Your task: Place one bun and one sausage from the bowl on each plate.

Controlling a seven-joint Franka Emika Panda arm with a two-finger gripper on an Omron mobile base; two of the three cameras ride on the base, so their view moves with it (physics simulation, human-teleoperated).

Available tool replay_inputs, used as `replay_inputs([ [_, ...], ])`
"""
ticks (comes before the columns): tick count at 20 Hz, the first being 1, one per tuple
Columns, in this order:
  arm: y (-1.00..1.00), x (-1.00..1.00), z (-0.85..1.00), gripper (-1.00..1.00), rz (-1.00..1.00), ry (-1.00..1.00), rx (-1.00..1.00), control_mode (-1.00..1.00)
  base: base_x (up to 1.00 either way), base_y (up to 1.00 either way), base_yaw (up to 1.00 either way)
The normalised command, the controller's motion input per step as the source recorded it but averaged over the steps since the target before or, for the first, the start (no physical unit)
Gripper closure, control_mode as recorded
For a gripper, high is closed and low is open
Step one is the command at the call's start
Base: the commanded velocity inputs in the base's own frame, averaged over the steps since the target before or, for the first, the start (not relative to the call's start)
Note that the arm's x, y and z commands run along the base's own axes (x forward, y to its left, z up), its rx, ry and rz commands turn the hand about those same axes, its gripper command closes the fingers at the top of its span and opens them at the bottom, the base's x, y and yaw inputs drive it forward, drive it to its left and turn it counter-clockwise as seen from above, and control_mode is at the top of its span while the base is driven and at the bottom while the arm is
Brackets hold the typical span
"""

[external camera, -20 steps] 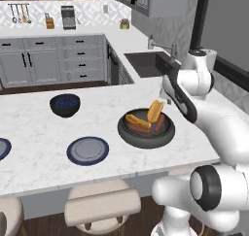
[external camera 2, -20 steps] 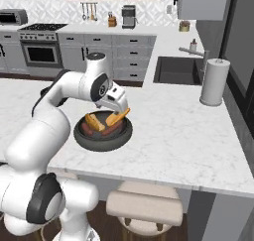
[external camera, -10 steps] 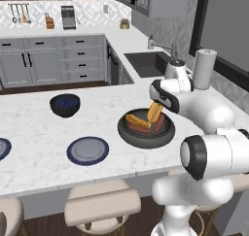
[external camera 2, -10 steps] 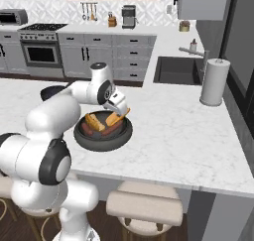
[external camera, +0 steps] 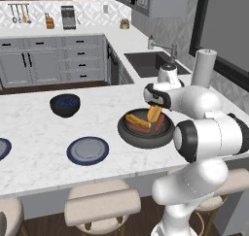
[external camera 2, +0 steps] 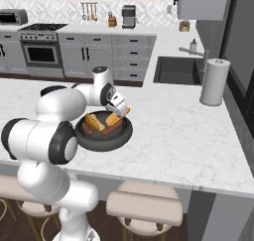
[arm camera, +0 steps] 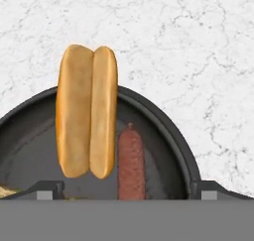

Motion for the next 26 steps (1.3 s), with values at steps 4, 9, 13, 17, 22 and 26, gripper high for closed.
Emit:
replay_inputs([
  [4,0.00,0.42,-0.24,-1.00,-0.01,0.00,0.00,-1.00,0.00,0.00,0.00],
  [9,0.00,0.31,-0.21,-1.00,0.00,0.00,0.00,-1.00,0.00,0.00,0.00],
  [13,0.06,0.38,-0.21,-1.00,0.00,0.00,0.00,-1.00,0.00,0.00,0.00],
  [17,0.04,0.30,-0.31,-1.00,0.00,0.00,0.00,-1.00,0.00,0.00,0.00],
  [22,0.00,0.18,-0.30,-1.00,0.00,0.00,0.00,-1.00,0.00,0.00,0.00],
  [26,0.00,0.20,-0.26,-1.00,0.00,0.00,0.00,-1.00,0.00,0.00,0.00],
])
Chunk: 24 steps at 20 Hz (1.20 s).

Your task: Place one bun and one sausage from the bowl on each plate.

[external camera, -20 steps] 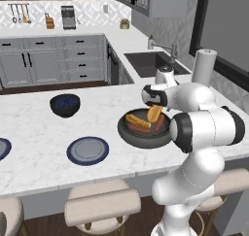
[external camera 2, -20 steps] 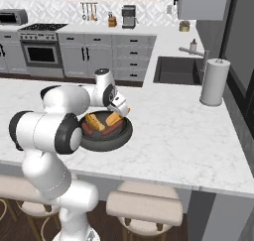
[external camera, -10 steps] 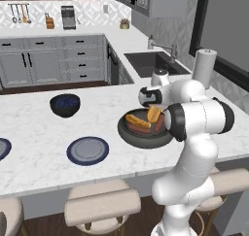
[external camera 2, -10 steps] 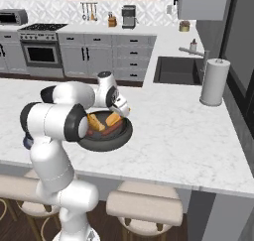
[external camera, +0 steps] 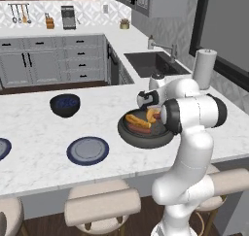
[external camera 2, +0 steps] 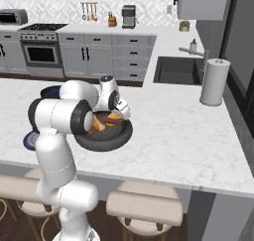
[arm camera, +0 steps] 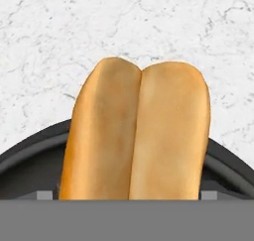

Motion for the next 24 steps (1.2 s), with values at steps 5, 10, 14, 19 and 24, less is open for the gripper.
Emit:
replay_inputs([
  [5,0.00,0.02,-0.10,1.00,0.00,0.00,0.00,-1.00,0.00,0.00,0.00],
  [10,0.03,-0.49,0.65,1.00,-0.01,-0.11,0.00,-1.00,0.00,0.00,0.00],
  [14,0.01,-1.00,1.00,1.00,-0.03,-0.20,0.00,-1.00,0.00,0.00,0.00],
  [19,0.07,-1.00,0.37,1.00,0.00,-0.28,0.00,-1.00,0.00,0.00,0.00],
  [24,0.08,-0.20,0.00,1.00,0.00,-0.02,0.00,1.00,-0.80,0.47,0.01],
])
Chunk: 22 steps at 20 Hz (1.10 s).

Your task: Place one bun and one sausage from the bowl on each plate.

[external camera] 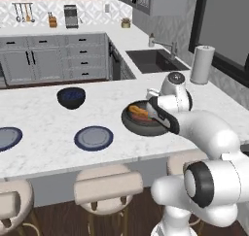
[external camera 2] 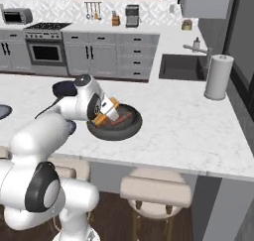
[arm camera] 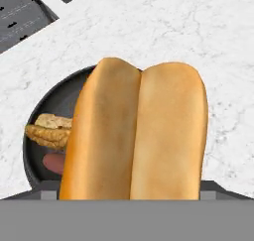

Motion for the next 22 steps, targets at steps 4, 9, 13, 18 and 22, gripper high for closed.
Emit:
replay_inputs([
  [4,0.00,0.00,0.00,1.00,0.00,0.00,0.00,1.00,-0.66,1.00,0.09],
  [9,0.00,0.00,0.00,1.00,0.00,0.00,0.00,1.00,0.07,1.00,0.02],
  [13,0.00,0.00,0.00,1.00,0.00,0.00,0.00,1.00,0.36,1.00,-0.02],
  [18,0.00,0.00,0.00,1.00,0.00,0.00,0.00,1.00,0.64,0.63,-0.08],
  [22,0.04,0.50,0.00,1.00,-0.02,0.00,0.03,-1.00,0.50,0.18,-0.05],
])
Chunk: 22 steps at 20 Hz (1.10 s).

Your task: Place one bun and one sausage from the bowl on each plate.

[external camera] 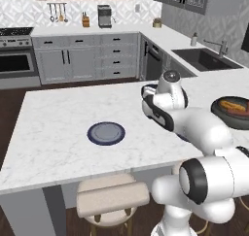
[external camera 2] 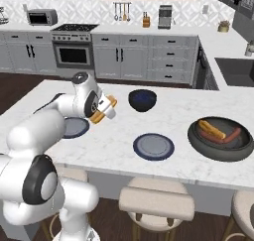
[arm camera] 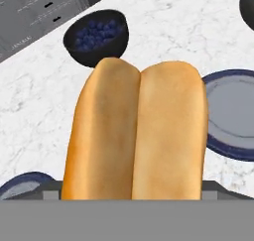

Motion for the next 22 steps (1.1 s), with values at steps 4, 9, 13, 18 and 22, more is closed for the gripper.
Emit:
replay_inputs([
  [4,0.85,0.88,0.00,1.00,0.10,0.09,0.08,-1.00,0.00,0.00,0.00],
  [9,1.00,0.11,-0.35,1.00,0.29,0.14,0.00,-1.00,0.00,0.00,0.00],
  [13,1.00,0.19,-0.58,1.00,0.26,0.13,0.00,-1.00,0.00,0.00,0.00],
  [18,0.81,0.20,-0.77,1.00,0.24,0.18,0.00,-1.00,0.00,0.00,0.00],
  [22,0.40,0.68,-0.54,-1.00,0.07,0.07,0.00,-1.00,0.00,0.00,0.00],
])
